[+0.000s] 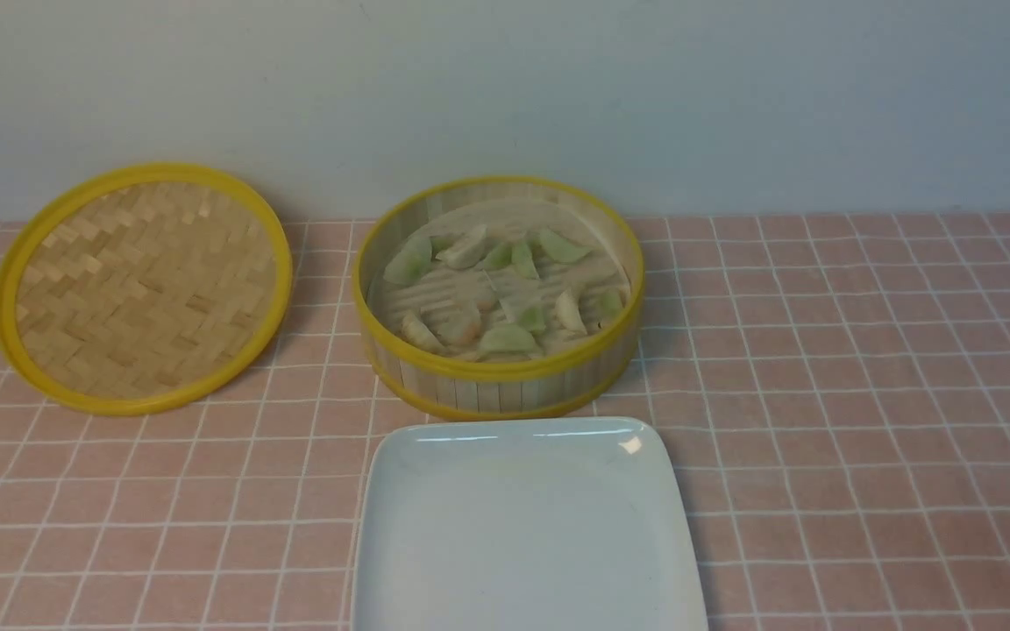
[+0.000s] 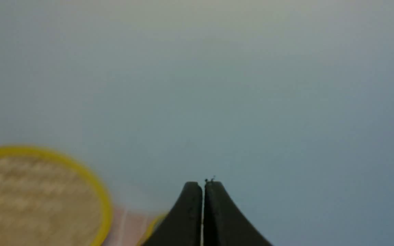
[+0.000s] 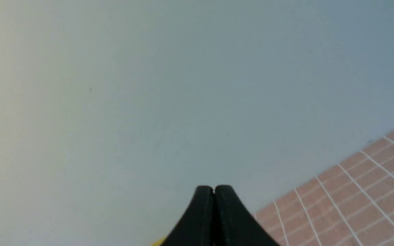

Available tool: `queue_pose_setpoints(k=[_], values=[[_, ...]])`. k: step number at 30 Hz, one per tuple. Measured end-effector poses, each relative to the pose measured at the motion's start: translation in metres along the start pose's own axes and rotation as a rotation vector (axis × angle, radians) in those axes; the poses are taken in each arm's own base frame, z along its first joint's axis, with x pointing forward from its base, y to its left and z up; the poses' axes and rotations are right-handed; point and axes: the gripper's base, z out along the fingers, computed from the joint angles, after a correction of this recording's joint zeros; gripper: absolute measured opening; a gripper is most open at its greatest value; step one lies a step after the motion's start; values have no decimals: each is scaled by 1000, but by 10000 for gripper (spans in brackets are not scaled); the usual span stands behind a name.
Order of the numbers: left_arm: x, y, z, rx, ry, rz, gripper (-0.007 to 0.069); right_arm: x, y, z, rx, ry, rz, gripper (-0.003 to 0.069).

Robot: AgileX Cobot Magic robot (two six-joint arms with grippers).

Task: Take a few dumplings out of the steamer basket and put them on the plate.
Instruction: Use the left arm to grab a dumpling from the steamer

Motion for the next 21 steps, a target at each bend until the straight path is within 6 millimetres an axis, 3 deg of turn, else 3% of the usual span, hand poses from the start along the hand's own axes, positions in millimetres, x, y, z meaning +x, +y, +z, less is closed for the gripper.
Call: queue_pose_setpoints(k=[2, 6, 9, 10, 11, 12, 14, 16, 18, 21], values=[[-10, -8, 18, -95, 249, 108, -6, -3, 1, 0, -8, -37, 29, -14], [-9, -13, 58, -146, 636, 241, -6, -9, 2, 0, -24, -96, 82, -14], [6, -10, 109, -87, 929, 312, -6, -18, 19, 1, -39, 31, 90, -14], [6, -10, 109, -87, 929, 312, -6, -21, 21, 1, -49, 24, 91, -14], [18, -5, 130, -63, 1017, 314, -6, -28, 33, 3, -46, 118, 34, -14], [21, -4, 135, -57, 1036, 316, -6, -35, 41, 4, -54, 136, 19, -14], [39, 1, 160, -39, 1122, 345, -6, -59, 71, 15, -33, 367, -99, -14], [46, 0, 172, -36, 1143, 359, -6, -67, 82, 23, -23, 479, -165, -14], [53, -9, 190, -16, 1144, 393, -6, -77, 101, 44, 7, 732, -316, -14], [54, -24, 209, 17, 1127, 431, -6, -76, 107, 67, 69, 981, -424, -14]])
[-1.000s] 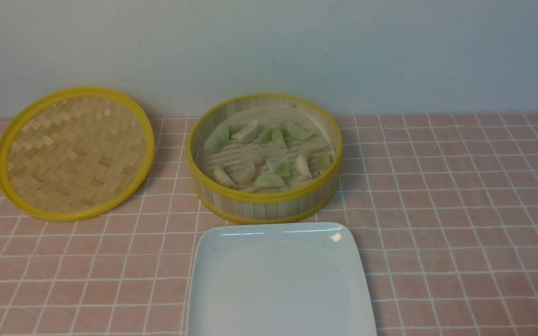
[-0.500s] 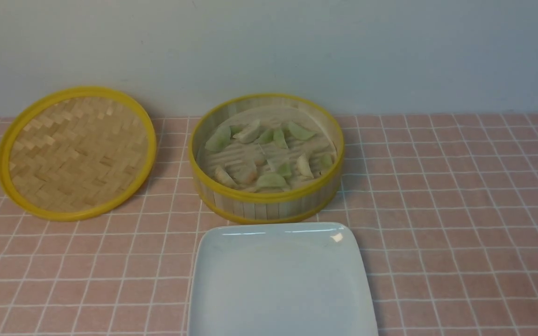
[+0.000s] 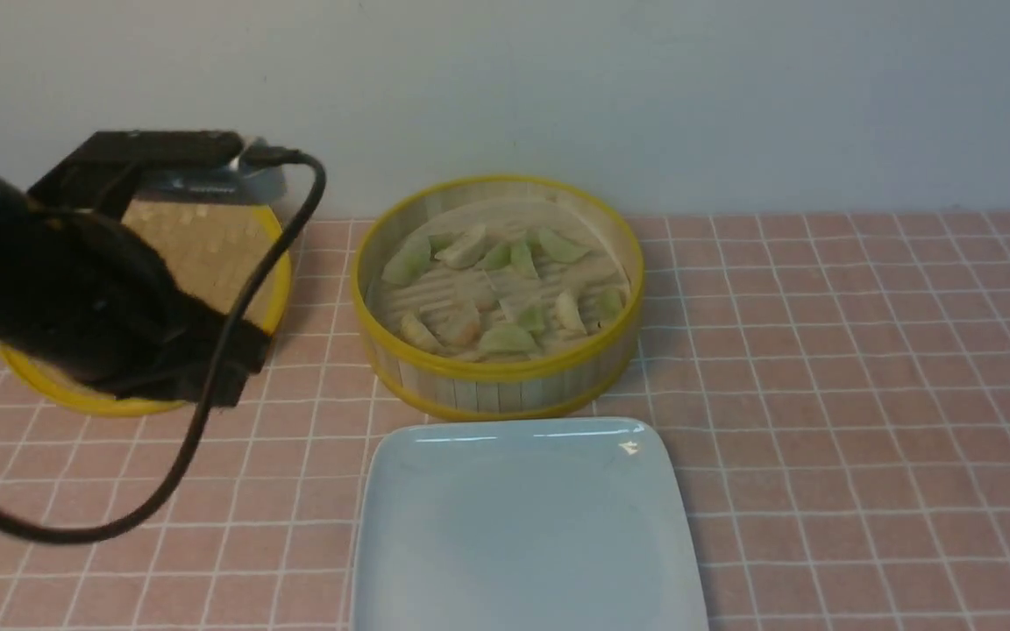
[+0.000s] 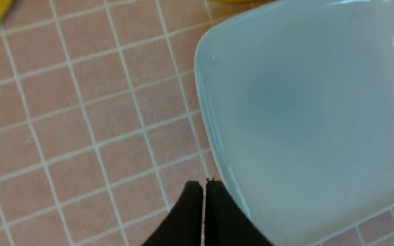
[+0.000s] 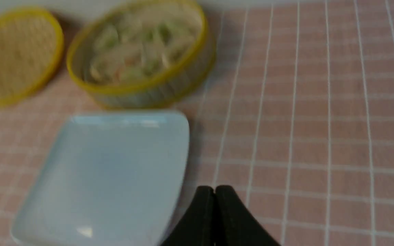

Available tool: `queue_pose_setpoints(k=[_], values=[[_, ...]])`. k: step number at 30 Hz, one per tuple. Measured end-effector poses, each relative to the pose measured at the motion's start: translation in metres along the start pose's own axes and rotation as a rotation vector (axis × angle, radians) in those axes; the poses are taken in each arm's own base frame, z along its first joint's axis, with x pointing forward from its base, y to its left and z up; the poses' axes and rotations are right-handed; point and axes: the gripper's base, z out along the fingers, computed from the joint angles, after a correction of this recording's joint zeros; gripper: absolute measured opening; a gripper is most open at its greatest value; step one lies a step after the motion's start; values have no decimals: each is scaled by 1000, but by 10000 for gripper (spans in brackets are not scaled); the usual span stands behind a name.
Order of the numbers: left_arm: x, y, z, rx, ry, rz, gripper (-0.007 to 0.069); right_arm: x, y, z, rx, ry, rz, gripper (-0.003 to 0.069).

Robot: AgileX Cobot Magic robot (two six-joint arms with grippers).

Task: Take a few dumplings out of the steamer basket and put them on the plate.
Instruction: Use the left arm to grab a dumpling from the steamer

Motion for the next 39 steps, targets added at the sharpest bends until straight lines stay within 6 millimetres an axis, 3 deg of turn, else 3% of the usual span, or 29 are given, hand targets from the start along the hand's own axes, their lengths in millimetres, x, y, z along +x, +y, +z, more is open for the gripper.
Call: queue_pose_setpoints(k=[5, 9, 11, 12, 13, 18, 22, 25, 29, 34, 36, 39], values=[[-53, -13, 14, 19, -20, 25, -6, -28, -3, 29, 76, 236, -54, -14], [-88, -19, 49, -9, 14, 79, 5, -33, -5, 46, 89, 294, -51, -10], [-97, -21, 57, -22, 16, 96, 20, -33, -6, 47, 90, 299, -50, -10], [-109, -24, 75, -45, 31, 121, 56, -33, -6, 47, 90, 299, -50, -10], [-109, -24, 78, -48, 39, 121, 56, -33, -6, 47, 90, 299, -50, -10], [-136, -19, 136, -103, 72, 52, 274, -33, -6, 47, 90, 299, -51, -10], [-144, -10, 177, -137, 103, 30, 419, -33, -5, 47, 87, 298, -49, -10], [-146, -4, 198, -156, 119, 34, 452, -33, -5, 47, 87, 298, -49, -10], [-145, 2, 225, -169, 156, 32, 453, -33, -5, 47, 87, 298, -50, -10], [-145, 1, 228, -163, 171, -11, 396, -33, -5, 47, 87, 298, -50, -10], [-145, 0, 228, -163, 172, -16, 351, -33, -5, 47, 87, 297, -50, -10], [-145, 1, 229, -172, 174, -14, 220, -33, -5, 47, 87, 297, -50, -10]])
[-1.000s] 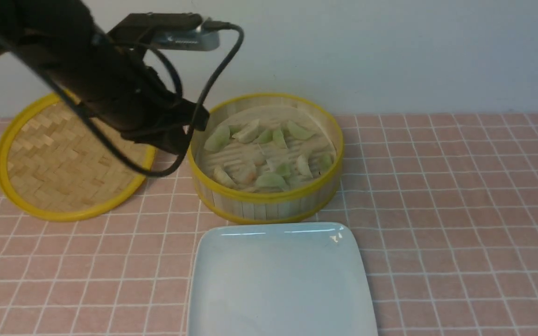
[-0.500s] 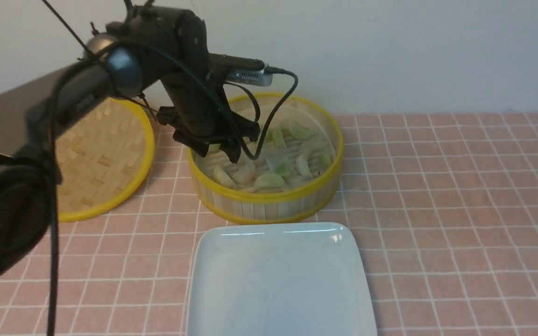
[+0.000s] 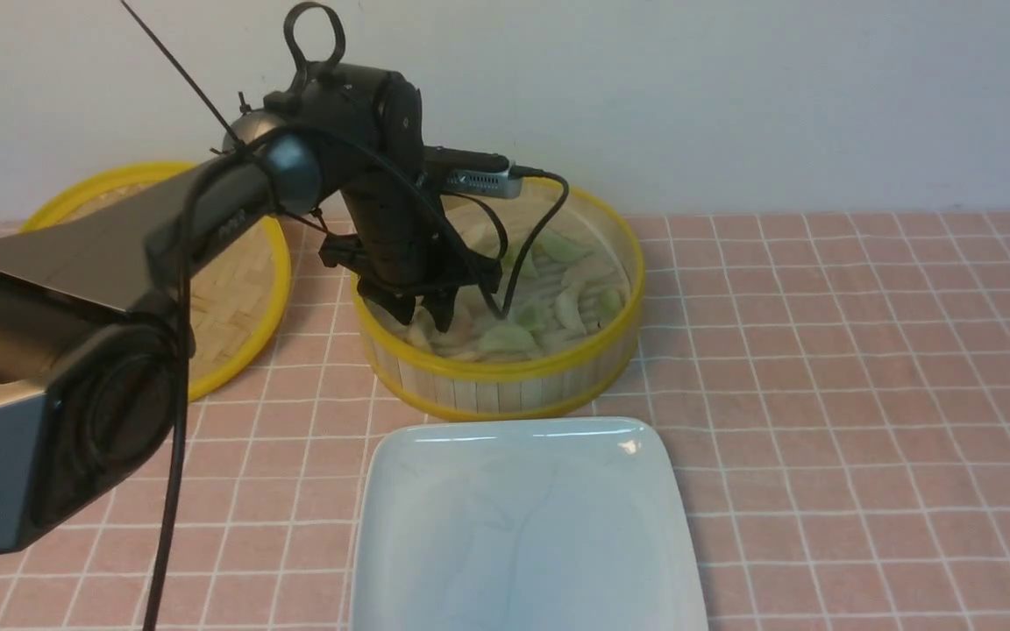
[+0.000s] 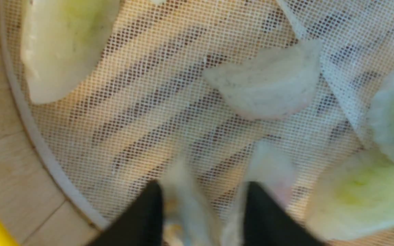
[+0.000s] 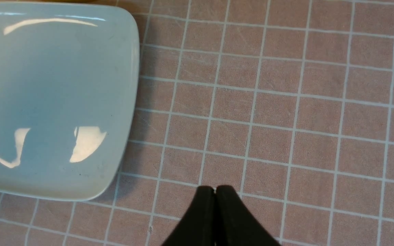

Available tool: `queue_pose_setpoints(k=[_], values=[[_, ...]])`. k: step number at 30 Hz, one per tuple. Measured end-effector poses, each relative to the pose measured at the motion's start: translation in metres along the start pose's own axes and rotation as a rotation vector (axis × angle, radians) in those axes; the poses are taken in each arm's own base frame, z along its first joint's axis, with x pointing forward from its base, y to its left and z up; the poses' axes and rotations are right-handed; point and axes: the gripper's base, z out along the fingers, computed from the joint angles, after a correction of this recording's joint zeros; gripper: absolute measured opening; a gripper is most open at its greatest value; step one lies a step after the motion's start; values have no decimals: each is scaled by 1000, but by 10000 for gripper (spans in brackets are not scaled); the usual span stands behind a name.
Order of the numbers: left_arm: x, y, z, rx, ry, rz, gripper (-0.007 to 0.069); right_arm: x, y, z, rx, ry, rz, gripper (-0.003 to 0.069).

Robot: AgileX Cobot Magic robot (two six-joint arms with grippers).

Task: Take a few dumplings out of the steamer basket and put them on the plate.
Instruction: Use the left arm to grab a dumpling from the steamer

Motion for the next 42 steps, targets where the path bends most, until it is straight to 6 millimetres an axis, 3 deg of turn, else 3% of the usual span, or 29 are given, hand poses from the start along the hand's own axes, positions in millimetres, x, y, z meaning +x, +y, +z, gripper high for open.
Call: queue_pose_setpoints(k=[1, 2, 10, 12, 19, 23, 26, 30, 36, 38, 42], values=[[0, 1, 3, -6, 4, -1, 141, 0, 0, 0, 0, 0, -1, -10], [0, 1, 3, -7, 5, -1, 116, 0, 0, 0, 0, 0, -1, -10], [-7, 0, -11, -13, -12, 4, 52, 0, 2, 0, -19, 1, 1, -10], [-14, -1, -27, -10, -31, 6, 10, 0, 2, 0, -21, 3, 2, -10], [-31, -6, -86, 15, -186, 17, -6, 0, 3, 0, -29, 3, 5, -10], [-31, -7, -101, 20, -211, 18, -6, 1, 3, 0, -35, 6, 6, -10], [-31, -5, -99, 1, -207, 22, -5, 1, 3, 0, -36, 14, 6, -10], [-26, -1, -79, -33, -146, 27, 34, 3, 3, 0, -37, 28, 6, -10], [-14, 2, -37, -55, -21, 31, 237, 3, 3, 0, -38, 29, 1, -9], [-13, 3, -30, -57, -7, 31, 309, 3, 4, 0, -39, 27, 2, -9], [-12, 4, -18, -64, 14, 34, 384, 2, 4, 0, -41, 21, 3, -9]])
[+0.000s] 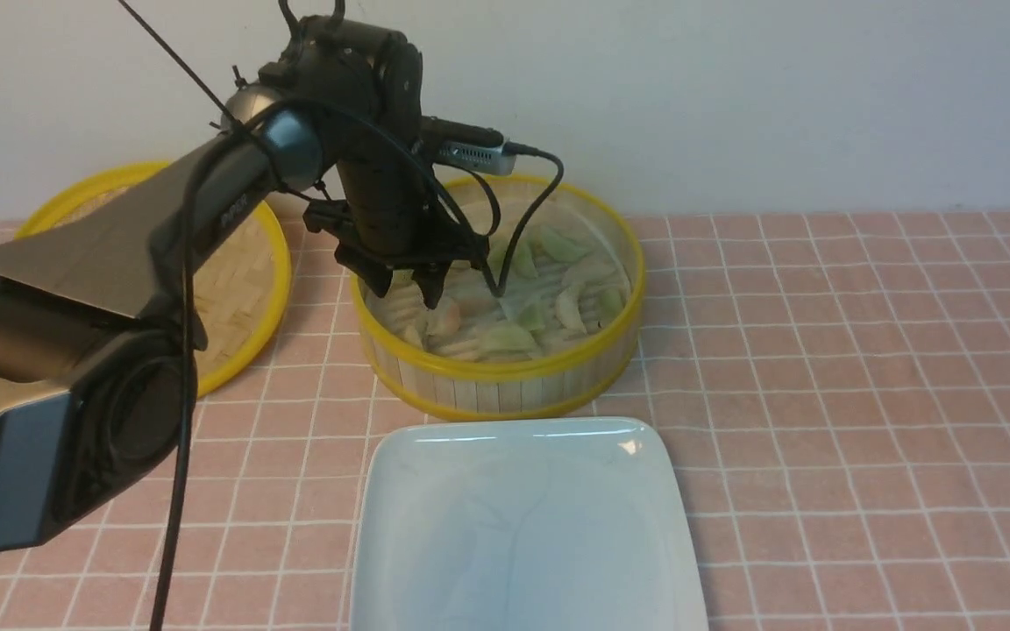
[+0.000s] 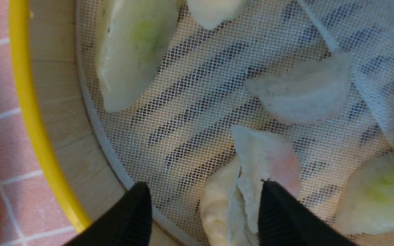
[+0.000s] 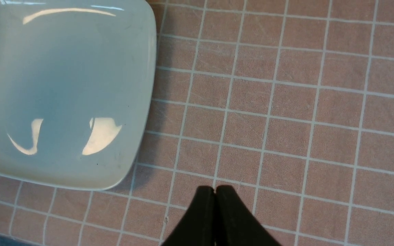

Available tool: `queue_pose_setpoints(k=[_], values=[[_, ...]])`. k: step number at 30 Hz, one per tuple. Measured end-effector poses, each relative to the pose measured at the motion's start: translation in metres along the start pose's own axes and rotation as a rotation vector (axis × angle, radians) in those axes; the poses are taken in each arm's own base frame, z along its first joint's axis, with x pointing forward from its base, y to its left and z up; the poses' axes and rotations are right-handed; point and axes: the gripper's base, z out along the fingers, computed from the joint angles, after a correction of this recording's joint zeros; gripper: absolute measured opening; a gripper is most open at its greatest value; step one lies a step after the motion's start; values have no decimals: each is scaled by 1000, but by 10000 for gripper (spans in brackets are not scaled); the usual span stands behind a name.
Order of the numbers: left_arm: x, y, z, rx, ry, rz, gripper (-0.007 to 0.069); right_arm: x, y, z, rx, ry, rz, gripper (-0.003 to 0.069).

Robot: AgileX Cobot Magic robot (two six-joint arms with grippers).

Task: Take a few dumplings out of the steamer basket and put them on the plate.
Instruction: Use the left arm to grab a dumpling from the steamer

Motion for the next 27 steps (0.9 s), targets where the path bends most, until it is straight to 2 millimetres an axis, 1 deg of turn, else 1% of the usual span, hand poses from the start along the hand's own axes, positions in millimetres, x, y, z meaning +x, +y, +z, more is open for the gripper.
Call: queue_pose_setpoints(k=[4, 10, 11, 12, 15, 16, 18, 19, 24, 27], values=[[2, 0, 16, -5, 32, 4, 393, 0, 0, 0, -1, 0, 0, -9], [2, 0, 25, -6, 33, 5, 390, 0, 1, 0, -7, 0, 3, -8], [2, -1, 28, -2, 38, 3, 379, 0, 1, 0, -7, 0, 3, -8], [3, -2, 32, 12, 46, -2, 353, 0, 1, 0, -9, 0, 4, -7], [3, -5, 32, 49, 50, -18, 283, 0, 1, 0, -12, 0, 6, -7], [3, -6, 32, 64, 51, -25, 253, 0, 1, 0, -15, 0, 7, -7], [4, -8, 32, 91, 55, -36, 163, 0, 2, 0, -18, 0, 8, -7], [4, -8, 32, 94, 56, -37, 144, 0, 2, 0, -18, 0, 8, -7], [3, -8, 31, 96, 53, -34, 141, 0, 2, 0, -18, 0, 8, -7], [3, -9, 21, 105, 40, -23, 141, 0, 2, 0, -18, 0, 4, -7]])
